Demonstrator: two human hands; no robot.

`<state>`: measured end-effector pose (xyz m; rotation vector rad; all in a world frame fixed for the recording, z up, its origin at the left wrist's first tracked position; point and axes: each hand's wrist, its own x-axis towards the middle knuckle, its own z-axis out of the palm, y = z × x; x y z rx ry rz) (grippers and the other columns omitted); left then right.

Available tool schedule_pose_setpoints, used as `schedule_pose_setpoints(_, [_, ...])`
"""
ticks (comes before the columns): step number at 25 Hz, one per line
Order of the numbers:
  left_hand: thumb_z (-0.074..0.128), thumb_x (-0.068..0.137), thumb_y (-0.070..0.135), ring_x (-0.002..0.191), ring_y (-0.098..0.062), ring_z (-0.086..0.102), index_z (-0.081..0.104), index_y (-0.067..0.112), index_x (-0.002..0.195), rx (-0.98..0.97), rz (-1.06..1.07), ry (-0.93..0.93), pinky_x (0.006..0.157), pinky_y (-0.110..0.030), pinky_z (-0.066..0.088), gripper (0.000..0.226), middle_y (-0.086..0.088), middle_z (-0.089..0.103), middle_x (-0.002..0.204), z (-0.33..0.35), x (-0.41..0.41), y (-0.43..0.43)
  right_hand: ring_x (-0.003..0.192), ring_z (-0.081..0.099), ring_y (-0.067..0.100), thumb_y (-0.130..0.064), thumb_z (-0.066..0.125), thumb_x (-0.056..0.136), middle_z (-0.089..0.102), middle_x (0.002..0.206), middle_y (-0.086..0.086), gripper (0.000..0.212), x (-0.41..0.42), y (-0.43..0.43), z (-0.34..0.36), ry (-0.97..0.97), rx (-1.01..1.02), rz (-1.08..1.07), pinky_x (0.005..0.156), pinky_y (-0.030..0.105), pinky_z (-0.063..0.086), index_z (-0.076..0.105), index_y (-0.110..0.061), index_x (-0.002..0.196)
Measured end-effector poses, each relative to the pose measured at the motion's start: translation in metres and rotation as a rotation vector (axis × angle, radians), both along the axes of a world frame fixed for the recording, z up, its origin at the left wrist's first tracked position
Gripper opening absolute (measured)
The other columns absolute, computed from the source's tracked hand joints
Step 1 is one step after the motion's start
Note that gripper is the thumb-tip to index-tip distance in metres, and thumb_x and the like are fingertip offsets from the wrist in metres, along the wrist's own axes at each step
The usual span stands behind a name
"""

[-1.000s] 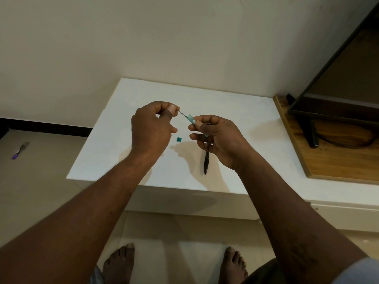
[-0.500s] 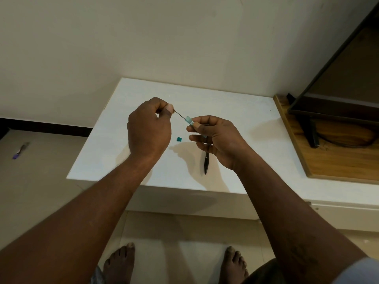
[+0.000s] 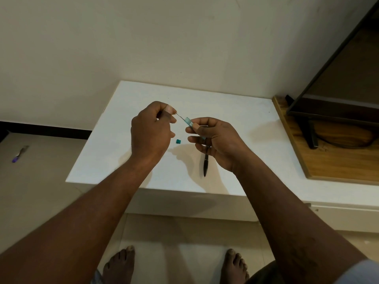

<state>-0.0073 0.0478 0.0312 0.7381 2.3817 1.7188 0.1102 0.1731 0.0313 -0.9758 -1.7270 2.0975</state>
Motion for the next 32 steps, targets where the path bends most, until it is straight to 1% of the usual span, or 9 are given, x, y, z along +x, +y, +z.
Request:
schedule_pose_setpoints(4, [0.048,0.107,0.034,0.064,-0.015,0.073,0.074,0.017,0.109,0.019,-0.03,-0.103,0.053,-0.019,0.051,0.031,0.004,0.077,0.095,0.0027,-0.0001,-0.0012,0.084,0.078,0.014,-0.014,0.064,0.104,0.083,0.099,0.001,0.015,0.0002,-0.0002,0.0002,0.005,-0.008,-0.006,0.076,0.029,0.058,0.078,-0.018,0.108])
schedule_pose_setpoints(8, [0.059,0.102,0.041,0.061,-0.01,0.073,0.073,0.019,0.104,0.028,-0.047,-0.122,0.053,-0.019,0.052,0.027,0.007,0.077,0.093,0.0026,0.0012,-0.001,0.084,0.078,0.013,-0.014,0.064,0.104,0.083,0.1,0.001,0.015,0.0008,-0.0005,0.0007,0.012,-0.016,-0.004,0.076,0.028,0.058,0.077,-0.017,0.11])
schedule_pose_setpoints(12, [0.066,0.097,0.038,0.061,-0.007,0.073,0.074,0.02,0.099,0.013,-0.088,-0.118,0.051,-0.014,0.053,0.019,0.005,0.077,0.091,0.0008,0.0025,-0.0017,0.086,0.078,0.014,-0.014,0.064,0.104,0.083,0.101,0.001,0.015,0.0012,-0.0011,0.0007,0.012,-0.014,0.006,0.076,0.028,0.058,0.077,-0.017,0.11])
schedule_pose_setpoints(14, [0.066,0.098,0.034,0.062,-0.009,0.074,0.075,0.02,0.099,-0.005,-0.106,-0.13,0.053,-0.018,0.054,0.017,0.005,0.078,0.091,0.0007,0.0037,-0.0021,0.085,0.078,0.013,-0.015,0.065,0.104,0.084,0.1,0.0,0.014,0.0015,-0.0013,0.0017,0.013,0.013,0.0,0.075,0.028,0.057,0.077,-0.018,0.109])
schedule_pose_setpoints(16, [0.061,0.101,0.034,0.067,-0.013,0.075,0.075,0.019,0.104,-0.035,-0.117,-0.227,0.06,-0.026,0.057,0.021,0.004,0.079,0.095,0.0016,0.0041,-0.0014,0.082,0.078,0.01,-0.017,0.067,0.102,0.083,0.096,-0.003,0.012,0.0016,-0.0012,0.0026,-0.014,0.195,-0.031,0.072,0.025,0.054,0.078,-0.021,0.106])
schedule_pose_setpoints(19, [0.049,0.107,0.039,0.082,-0.023,0.078,0.075,0.015,0.111,-0.088,-0.17,-0.544,0.071,-0.033,0.061,0.036,0.001,0.08,0.103,0.0053,0.0046,-0.0014,0.082,0.074,0.008,-0.023,0.072,0.097,0.078,0.089,-0.01,0.01,0.0023,-0.0005,0.0012,-0.113,0.727,-0.086,0.073,0.023,0.055,0.078,-0.031,0.101])
schedule_pose_setpoints(20, [0.046,0.108,0.041,0.083,-0.024,0.079,0.075,0.015,0.111,-0.091,-0.189,-0.615,0.072,-0.033,0.062,0.039,0.001,0.081,0.102,0.0064,0.005,-0.002,0.083,0.073,0.008,-0.025,0.072,0.097,0.077,0.089,-0.012,0.012,0.0028,-0.0013,0.0003,-0.125,0.825,-0.081,0.076,0.023,0.056,0.078,-0.033,0.104])
schedule_pose_setpoints(23, [0.045,0.108,0.043,0.083,-0.025,0.08,0.076,0.014,0.108,-0.042,-0.22,-0.696,0.069,-0.033,0.062,0.042,0.0,0.082,0.099,0.0079,0.006,-0.0042,0.084,0.072,0.007,-0.025,0.072,0.098,0.075,0.088,-0.012,0.02,0.0036,-0.003,-0.0013,-0.13,0.899,-0.062,0.08,0.024,0.057,0.075,-0.032,0.116])
schedule_pose_setpoints(32, [0.049,0.108,0.03,0.085,-0.024,0.08,0.076,0.013,0.11,-0.059,-0.242,-0.718,0.072,-0.031,0.062,0.032,-0.001,0.082,0.099,0.0073,0.0056,-0.006,0.089,0.072,0.011,-0.025,0.071,0.099,0.076,0.094,-0.011,0.016,0.0024,-0.0019,0.0,-0.15,0.952,-0.058,0.087,0.034,0.06,0.079,-0.028,0.113])
